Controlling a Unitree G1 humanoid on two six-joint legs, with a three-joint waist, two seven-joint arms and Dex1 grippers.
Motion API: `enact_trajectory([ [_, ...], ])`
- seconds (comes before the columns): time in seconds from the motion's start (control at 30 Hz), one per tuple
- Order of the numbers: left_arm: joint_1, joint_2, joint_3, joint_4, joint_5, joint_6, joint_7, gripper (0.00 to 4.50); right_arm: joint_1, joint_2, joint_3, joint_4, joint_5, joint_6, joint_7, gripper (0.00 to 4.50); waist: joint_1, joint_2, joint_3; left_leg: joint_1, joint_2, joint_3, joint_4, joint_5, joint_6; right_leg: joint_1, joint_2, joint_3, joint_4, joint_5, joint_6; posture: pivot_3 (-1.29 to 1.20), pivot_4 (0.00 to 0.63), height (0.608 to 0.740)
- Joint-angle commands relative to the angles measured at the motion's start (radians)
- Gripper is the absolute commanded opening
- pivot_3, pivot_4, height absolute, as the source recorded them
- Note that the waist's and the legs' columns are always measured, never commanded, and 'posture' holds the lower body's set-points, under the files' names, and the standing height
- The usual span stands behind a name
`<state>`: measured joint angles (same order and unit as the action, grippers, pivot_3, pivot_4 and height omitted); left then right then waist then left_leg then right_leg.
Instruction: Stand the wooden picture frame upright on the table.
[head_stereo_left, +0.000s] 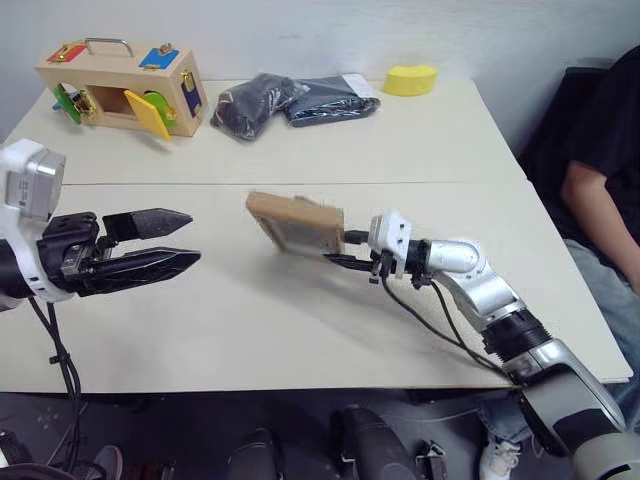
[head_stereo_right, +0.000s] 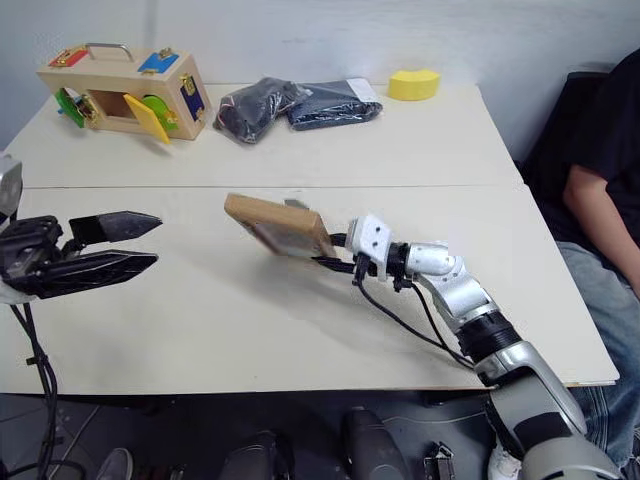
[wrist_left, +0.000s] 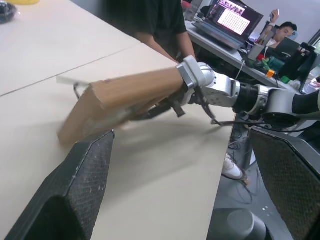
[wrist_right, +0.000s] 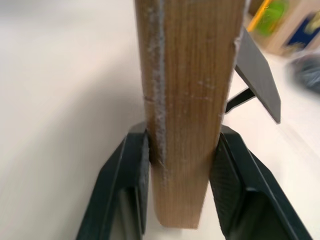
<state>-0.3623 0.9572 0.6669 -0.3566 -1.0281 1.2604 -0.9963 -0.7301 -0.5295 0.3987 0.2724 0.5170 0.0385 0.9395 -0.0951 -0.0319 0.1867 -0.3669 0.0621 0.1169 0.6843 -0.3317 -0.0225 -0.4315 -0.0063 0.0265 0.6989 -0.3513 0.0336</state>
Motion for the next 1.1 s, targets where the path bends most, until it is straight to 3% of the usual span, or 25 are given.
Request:
enact_trajectory([
  [0.03,0.020,0.010,-0.002,-0.025,-0.015,-0.055,0.013,4.50,-0.028,0.002,-0.132,-0.121,0.214,0.363,-0.009,1.25,0.007,0.000,0.000,0.000,0.000,0.000,0.000,0.000,0.000,0.000,0.000,-0.001,-0.001,0.000,0.000,0.00,0.150,0.740],
  [0.13,0.033,0.026,-0.046,-0.031,0.002,-0.106,0.001,4.50,-0.015,0.005,-0.140,-0.141,0.262,0.605,-0.013,1.25,0.013,0.000,0.000,-0.001,0.000,-0.001,-0.001,0.000,0.000,0.000,0.000,-0.002,-0.003,0.000,0.000,0.00,0.150,0.740],
  [0.33,0.001,0.054,-0.129,-0.001,0.006,-0.168,-0.022,4.50,0.025,0.035,-0.162,-0.142,0.272,0.823,0.007,1.25,0.014,0.000,0.000,-0.002,-0.001,-0.001,-0.001,-0.001,0.001,0.000,-0.001,-0.002,-0.004,0.000,0.000,0.00,0.150,0.740],
  [0.57,-0.026,0.085,-0.185,0.057,0.018,-0.222,-0.063,4.50,0.078,-0.001,-0.151,-0.262,0.206,0.808,0.081,3.53,0.012,0.000,0.000,-0.003,-0.001,-0.001,-0.002,-0.001,0.001,-0.001,-0.001,-0.002,-0.005,0.000,0.000,0.00,0.150,0.740],
  [0.67,-0.004,0.102,-0.229,0.045,0.077,-0.292,-0.094,4.50,0.118,-0.102,-0.104,-0.325,0.020,0.625,0.110,4.47,0.014,0.000,0.000,-0.003,-0.001,-0.001,-0.002,-0.001,0.001,-0.001,-0.001,-0.002,-0.006,0.000,0.000,0.00,0.150,0.740],
  [0.77,0.020,0.116,-0.247,0.036,0.111,-0.340,-0.119,4.50,0.155,-0.230,-0.171,-0.347,-0.048,0.509,0.173,4.47,0.018,0.000,0.000,-0.003,-0.001,-0.001,-0.002,-0.001,0.001,0.000,-0.001,-0.002,-0.007,0.000,0.000,0.00,0.150,0.740],
  [0.93,0.034,0.123,-0.231,0.049,0.120,-0.370,-0.135,4.50,0.229,-0.423,-0.433,-0.400,0.136,0.550,0.362,4.47,0.032,0.000,0.000,-0.003,-0.001,-0.001,-0.002,-0.002,0.002,0.000,0.000,-0.002,-0.008,0.000,0.000,0.00,0.150,0.740],
  [1.1,0.009,0.113,-0.234,0.078,0.131,-0.392,-0.123,4.50,0.256,-0.462,-0.556,-0.431,0.280,0.680,0.388,4.47,0.032,0.000,0.000,0.000,0.000,-0.001,-0.003,-0.002,0.002,0.003,0.001,-0.002,-0.008,0.000,0.000,0.00,0.150,0.740],
])
